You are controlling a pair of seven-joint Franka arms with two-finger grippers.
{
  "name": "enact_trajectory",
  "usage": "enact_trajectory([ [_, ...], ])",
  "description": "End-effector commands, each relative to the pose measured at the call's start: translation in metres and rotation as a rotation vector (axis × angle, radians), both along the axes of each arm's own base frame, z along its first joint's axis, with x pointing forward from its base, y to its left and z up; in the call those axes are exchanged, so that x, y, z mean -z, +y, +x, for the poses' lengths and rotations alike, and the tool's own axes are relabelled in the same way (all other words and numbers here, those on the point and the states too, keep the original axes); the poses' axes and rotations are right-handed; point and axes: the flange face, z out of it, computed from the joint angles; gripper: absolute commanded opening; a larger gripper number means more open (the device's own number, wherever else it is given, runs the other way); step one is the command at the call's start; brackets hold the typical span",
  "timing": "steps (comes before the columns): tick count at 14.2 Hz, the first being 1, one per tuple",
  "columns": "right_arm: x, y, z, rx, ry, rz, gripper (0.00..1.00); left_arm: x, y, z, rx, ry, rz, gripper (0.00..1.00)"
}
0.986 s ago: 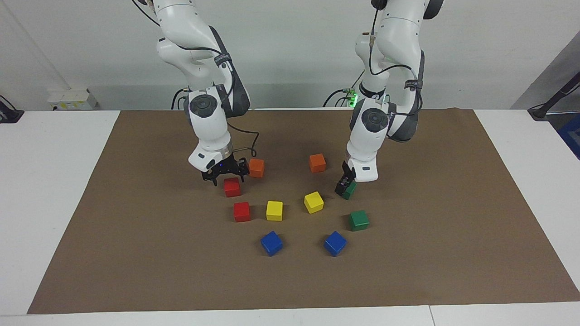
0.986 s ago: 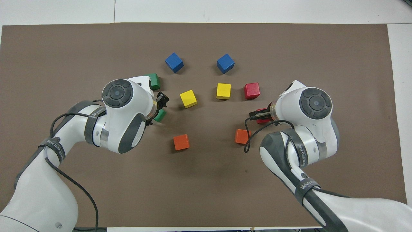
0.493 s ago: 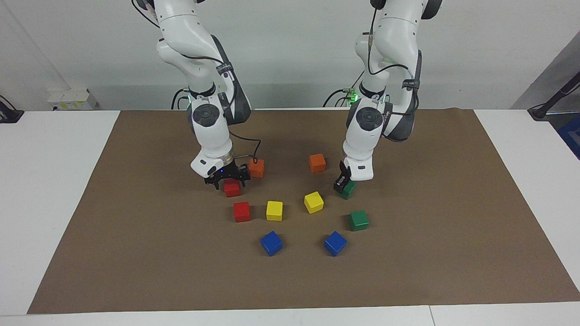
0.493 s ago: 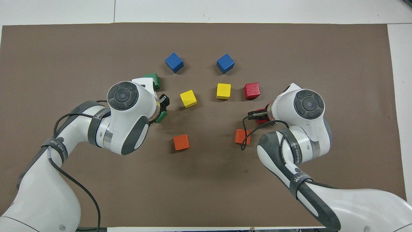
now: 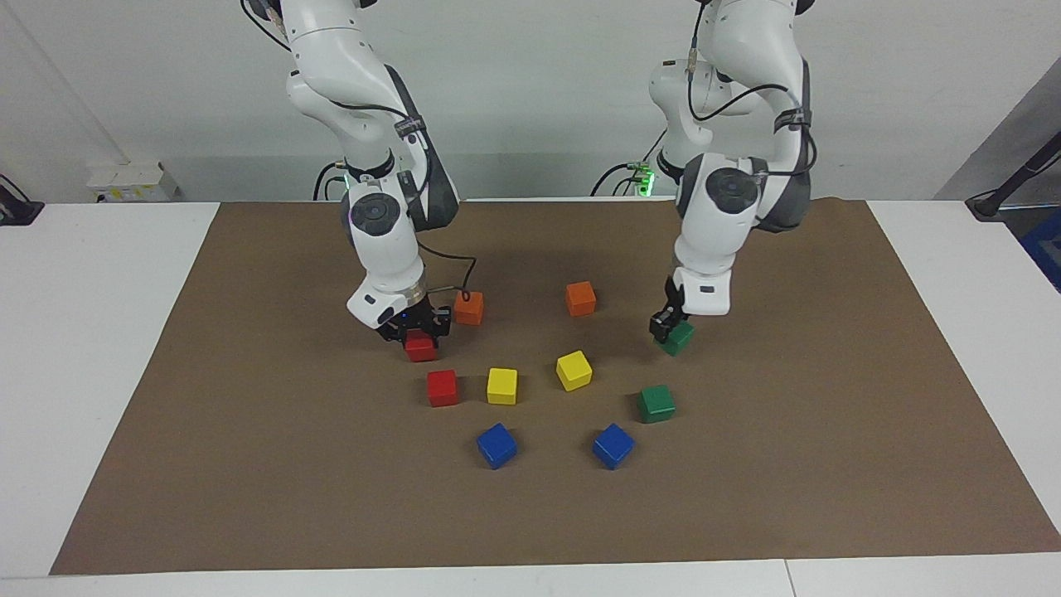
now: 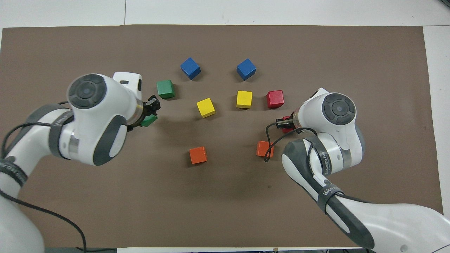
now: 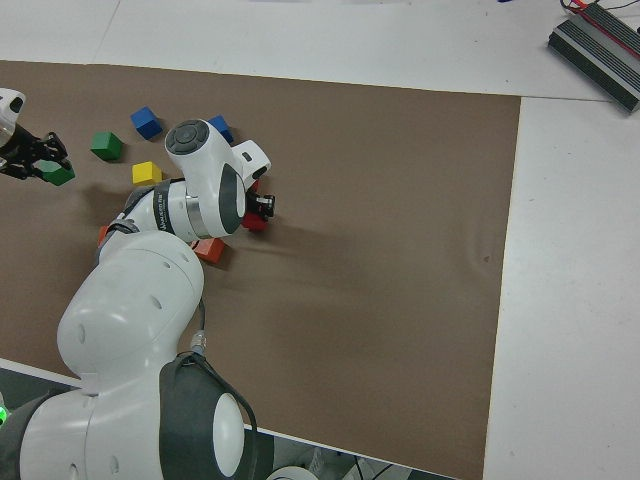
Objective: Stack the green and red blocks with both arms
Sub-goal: 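Move green block outward with the left gripper while the right gripper moves red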
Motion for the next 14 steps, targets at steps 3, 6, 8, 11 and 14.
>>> enact_trajectory([
  [3, -0.072, -0.111, 0.059, -0.062, -0.027, -0.009, 0.00, -0.016, 0.170, 0.006, 0.279, 0.009, 0.014, 0.00],
  [6, -0.064, -0.201, 0.061, -0.091, -0.038, -0.017, 0.00, -0.005, 0.245, -0.001, 0.379, -0.001, -0.007, 0.00],
  [8, -0.058, -0.223, 0.055, -0.060, -0.036, -0.018, 0.00, 0.017, 0.268, -0.009, 0.398, -0.032, 0.007, 0.00],
  [11, -0.030, -0.234, 0.044, -0.031, -0.060, -0.020, 0.00, 0.048, 0.280, -0.011, 0.446, -0.054, 0.018, 0.00],
  [14, -0.015, -0.237, 0.042, -0.026, -0.053, -0.018, 0.00, 0.066, 0.283, -0.007, 0.464, -0.059, 0.019, 0.00],
])
